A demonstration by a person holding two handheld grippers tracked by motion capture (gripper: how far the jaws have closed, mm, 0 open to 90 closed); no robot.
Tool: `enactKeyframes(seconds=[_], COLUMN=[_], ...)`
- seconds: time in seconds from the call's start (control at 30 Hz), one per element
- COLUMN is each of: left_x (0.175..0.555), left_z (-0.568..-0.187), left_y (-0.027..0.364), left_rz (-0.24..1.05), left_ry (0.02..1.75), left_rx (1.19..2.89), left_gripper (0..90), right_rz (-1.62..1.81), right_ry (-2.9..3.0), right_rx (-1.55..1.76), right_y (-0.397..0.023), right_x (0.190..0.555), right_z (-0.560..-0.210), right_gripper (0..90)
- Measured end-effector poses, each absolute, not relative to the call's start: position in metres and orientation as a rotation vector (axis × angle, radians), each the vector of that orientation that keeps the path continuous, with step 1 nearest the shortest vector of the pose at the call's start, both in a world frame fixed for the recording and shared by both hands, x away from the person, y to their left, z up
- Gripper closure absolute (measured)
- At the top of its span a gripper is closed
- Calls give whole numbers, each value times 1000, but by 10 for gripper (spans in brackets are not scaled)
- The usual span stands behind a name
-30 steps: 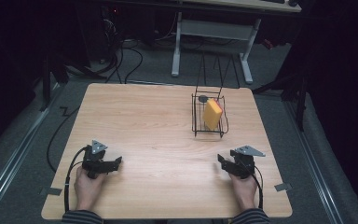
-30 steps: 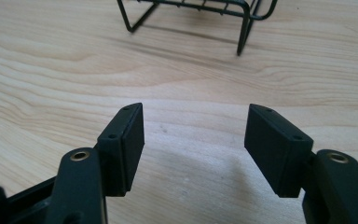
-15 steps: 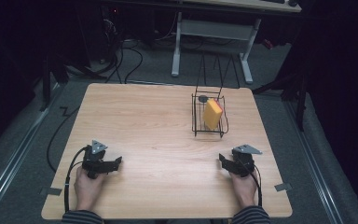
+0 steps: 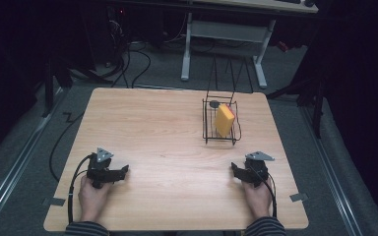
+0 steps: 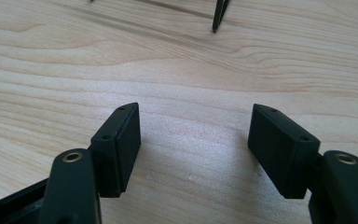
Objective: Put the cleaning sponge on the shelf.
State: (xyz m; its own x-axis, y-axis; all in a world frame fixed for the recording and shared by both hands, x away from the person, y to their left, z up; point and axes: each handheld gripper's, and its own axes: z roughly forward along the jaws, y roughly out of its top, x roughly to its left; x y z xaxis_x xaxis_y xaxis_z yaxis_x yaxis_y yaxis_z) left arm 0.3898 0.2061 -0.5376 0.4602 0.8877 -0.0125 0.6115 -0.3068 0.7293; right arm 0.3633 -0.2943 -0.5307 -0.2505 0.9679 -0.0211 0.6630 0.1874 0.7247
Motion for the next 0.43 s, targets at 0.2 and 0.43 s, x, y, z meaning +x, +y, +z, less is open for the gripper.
enactKeyframes(seconds=[0.2,0.43], left_x=[390,390], left_z=[-538,-538], left_y=[206,206], left_rz=[525,525], left_ry=[1245,1245], left_rx=[2034,2034], left_gripper=[158,158], right_rz=[829,828], right_ry=[1982,1983], right_rx=[1522,1519], right_y=[-294,-294], right_x=[363,363], right_z=[-531,-531], right_gripper=[344,346])
